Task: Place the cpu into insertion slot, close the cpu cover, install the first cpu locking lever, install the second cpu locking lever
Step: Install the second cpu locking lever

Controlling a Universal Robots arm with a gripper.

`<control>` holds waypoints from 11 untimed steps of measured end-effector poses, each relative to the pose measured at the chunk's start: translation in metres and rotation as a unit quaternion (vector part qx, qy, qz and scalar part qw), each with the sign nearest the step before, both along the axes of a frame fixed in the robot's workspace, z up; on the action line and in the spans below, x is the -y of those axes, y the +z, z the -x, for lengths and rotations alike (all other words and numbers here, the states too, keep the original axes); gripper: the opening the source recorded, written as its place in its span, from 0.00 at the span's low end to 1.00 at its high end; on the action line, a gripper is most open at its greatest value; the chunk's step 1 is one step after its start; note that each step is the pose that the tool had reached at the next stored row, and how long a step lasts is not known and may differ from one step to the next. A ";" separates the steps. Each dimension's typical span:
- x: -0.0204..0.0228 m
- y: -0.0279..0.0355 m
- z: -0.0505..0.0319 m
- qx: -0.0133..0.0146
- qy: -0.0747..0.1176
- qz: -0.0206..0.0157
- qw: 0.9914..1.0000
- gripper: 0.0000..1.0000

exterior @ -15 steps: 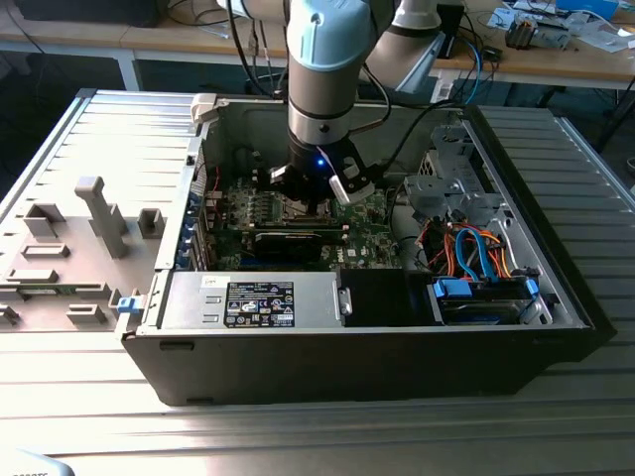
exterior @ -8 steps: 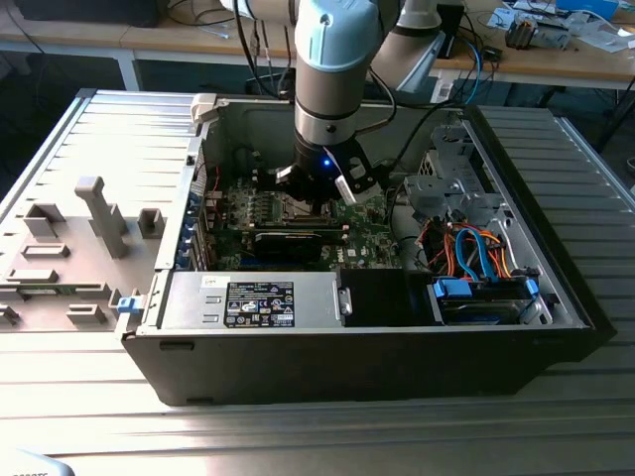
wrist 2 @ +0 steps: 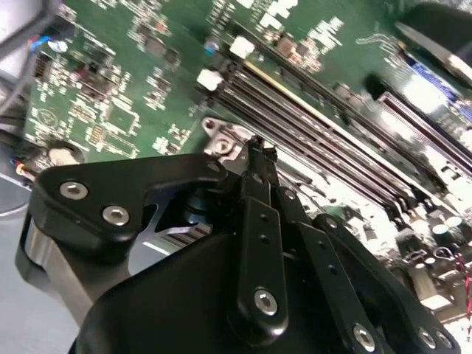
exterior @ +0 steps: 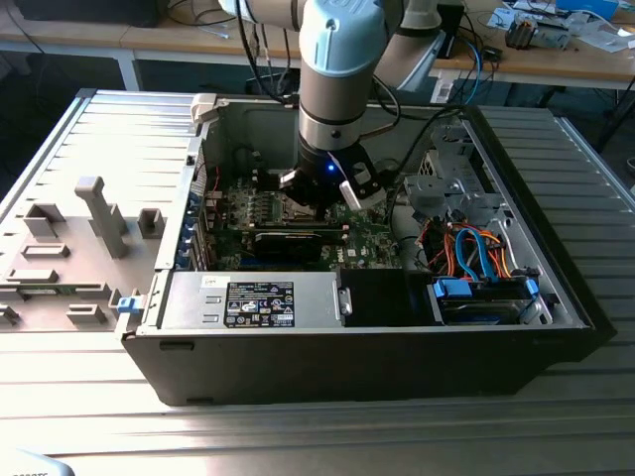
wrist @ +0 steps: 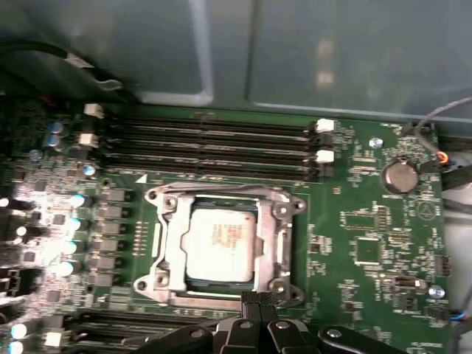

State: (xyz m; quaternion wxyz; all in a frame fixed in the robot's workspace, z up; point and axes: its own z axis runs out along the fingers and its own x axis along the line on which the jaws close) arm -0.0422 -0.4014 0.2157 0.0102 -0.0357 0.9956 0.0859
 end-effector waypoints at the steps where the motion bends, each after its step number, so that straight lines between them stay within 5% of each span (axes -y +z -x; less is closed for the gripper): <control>1: 0.0005 0.0000 0.0014 0.000 0.000 0.000 1.000 0.11; 11: 0.0026 0.0000 0.0204 0.001 0.000 0.000 1.000 0.11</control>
